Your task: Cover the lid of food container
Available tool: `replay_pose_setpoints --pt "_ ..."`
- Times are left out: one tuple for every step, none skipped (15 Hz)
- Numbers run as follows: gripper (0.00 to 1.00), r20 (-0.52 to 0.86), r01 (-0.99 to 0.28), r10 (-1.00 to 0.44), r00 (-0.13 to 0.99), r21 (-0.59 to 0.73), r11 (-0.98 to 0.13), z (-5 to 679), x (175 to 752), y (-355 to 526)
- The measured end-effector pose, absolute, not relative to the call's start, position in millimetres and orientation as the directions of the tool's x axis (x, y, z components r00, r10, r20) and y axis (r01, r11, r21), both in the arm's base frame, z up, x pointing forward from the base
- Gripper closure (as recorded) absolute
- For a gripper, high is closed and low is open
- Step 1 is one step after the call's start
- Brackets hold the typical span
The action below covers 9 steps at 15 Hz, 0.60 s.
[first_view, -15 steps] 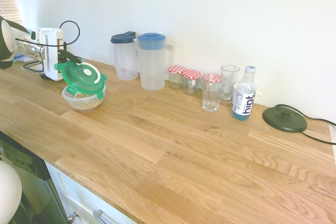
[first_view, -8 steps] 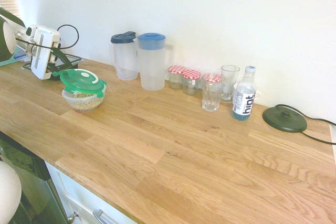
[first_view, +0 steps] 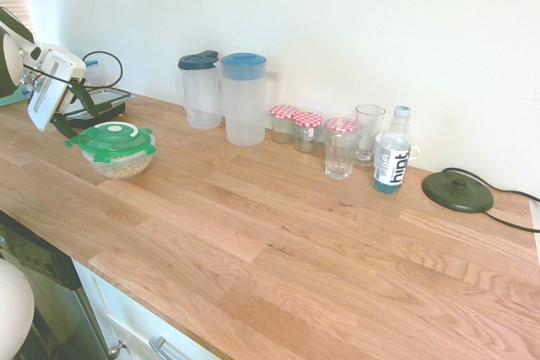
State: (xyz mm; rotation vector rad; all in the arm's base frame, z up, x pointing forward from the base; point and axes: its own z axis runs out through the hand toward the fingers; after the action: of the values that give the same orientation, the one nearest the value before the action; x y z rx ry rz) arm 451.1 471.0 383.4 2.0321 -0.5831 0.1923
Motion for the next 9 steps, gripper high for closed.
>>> replay_pose_setpoints --pt "0.00 0.348 -0.476 -0.346 0.871 0.771 -0.422 390.2 450.7 469.1" --pt "0.00 0.324 -0.473 -0.372 0.870 0.765 -0.437 397.6 451.5 465.8" --pt "0.00 0.290 -0.465 -0.404 0.868 0.759 -0.455 404.5 453.2 461.5" --pt "0.00 0.254 -0.460 -0.435 0.864 0.750 -0.476 410.3 455.5 457.4" --pt "0.00 0.218 -0.454 -0.462 0.860 0.740 -0.496 413.4 458.0 454.3" --pt "0.00 0.175 -0.444 -0.486 0.856 0.729 -0.520 413.5 459.3 453.6" --pt "0.00 0.130 -0.437 -0.509 0.851 0.713 -0.548 411.7 459.2 456.3" --pt "0.00 0.082 -0.430 -0.529 0.845 0.693 -0.579 410.1 458.3 460.4" --pt "0.00 0.035 -0.424 -0.543 0.839 0.668 -0.612 410.7 457.5 464.9"
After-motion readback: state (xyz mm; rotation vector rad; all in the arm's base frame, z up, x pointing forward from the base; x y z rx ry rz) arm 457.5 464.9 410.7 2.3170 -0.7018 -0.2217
